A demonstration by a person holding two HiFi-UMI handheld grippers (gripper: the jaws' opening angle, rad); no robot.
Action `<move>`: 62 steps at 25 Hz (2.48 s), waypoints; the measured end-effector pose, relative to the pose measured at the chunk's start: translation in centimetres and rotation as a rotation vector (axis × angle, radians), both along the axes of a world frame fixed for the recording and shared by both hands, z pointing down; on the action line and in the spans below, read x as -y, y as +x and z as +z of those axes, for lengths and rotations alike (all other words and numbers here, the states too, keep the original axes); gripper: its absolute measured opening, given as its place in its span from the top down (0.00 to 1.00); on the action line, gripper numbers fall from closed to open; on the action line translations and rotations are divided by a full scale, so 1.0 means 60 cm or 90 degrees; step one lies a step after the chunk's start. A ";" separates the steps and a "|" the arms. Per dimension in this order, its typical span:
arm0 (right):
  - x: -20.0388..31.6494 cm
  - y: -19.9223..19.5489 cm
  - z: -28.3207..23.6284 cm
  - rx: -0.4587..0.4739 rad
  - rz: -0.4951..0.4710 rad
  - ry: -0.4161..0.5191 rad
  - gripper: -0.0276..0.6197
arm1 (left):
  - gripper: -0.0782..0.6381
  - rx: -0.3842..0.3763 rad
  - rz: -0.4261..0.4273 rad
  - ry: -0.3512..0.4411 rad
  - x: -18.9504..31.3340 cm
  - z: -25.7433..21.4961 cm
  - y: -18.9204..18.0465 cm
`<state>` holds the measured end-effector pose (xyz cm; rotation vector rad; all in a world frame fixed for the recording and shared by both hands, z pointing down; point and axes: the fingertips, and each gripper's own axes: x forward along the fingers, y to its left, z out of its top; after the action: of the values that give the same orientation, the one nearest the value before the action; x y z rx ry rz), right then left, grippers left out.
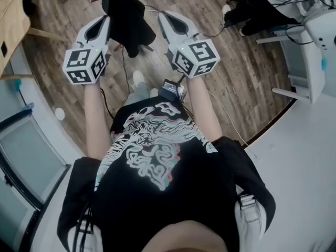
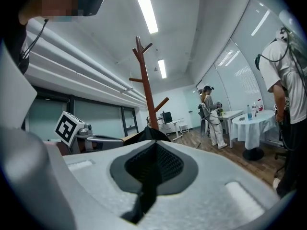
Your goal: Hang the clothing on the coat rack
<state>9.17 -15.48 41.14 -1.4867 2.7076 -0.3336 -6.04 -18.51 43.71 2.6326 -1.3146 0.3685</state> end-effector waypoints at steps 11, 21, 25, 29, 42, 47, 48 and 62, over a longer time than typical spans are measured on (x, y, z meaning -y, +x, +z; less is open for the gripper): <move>-0.097 -0.008 0.000 0.004 -0.010 0.005 0.96 | 0.88 -0.009 -0.118 0.036 -0.083 -0.012 -0.048; -0.114 -0.019 -0.022 -0.004 0.010 0.008 0.96 | 0.63 -0.019 -0.104 0.056 -0.055 -0.037 -0.049; -0.114 -0.033 -0.031 0.000 0.022 0.012 0.96 | 0.78 -0.001 -0.100 0.061 -0.076 -0.032 -0.065; -0.121 -0.056 -0.036 0.005 0.037 0.007 0.96 | 0.91 -0.006 -0.064 0.068 -0.103 -0.050 -0.078; -0.172 -0.120 -0.056 0.011 0.048 0.028 0.96 | 0.91 -0.014 -0.031 0.066 -0.175 -0.072 -0.111; -0.188 -0.128 -0.060 0.010 0.047 0.027 0.96 | 0.91 -0.015 -0.014 0.060 -0.199 -0.069 -0.099; -0.189 -0.130 -0.060 0.007 0.046 0.028 0.96 | 0.91 -0.016 -0.011 0.059 -0.201 -0.068 -0.097; -0.204 -0.143 -0.053 -0.009 0.025 0.033 0.96 | 0.91 -0.011 -0.023 0.051 -0.218 -0.053 -0.110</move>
<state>0.62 -3.22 37.98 -1.5328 2.6724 -0.2503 -12.63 -5.42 40.50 2.6659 -1.3982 0.2935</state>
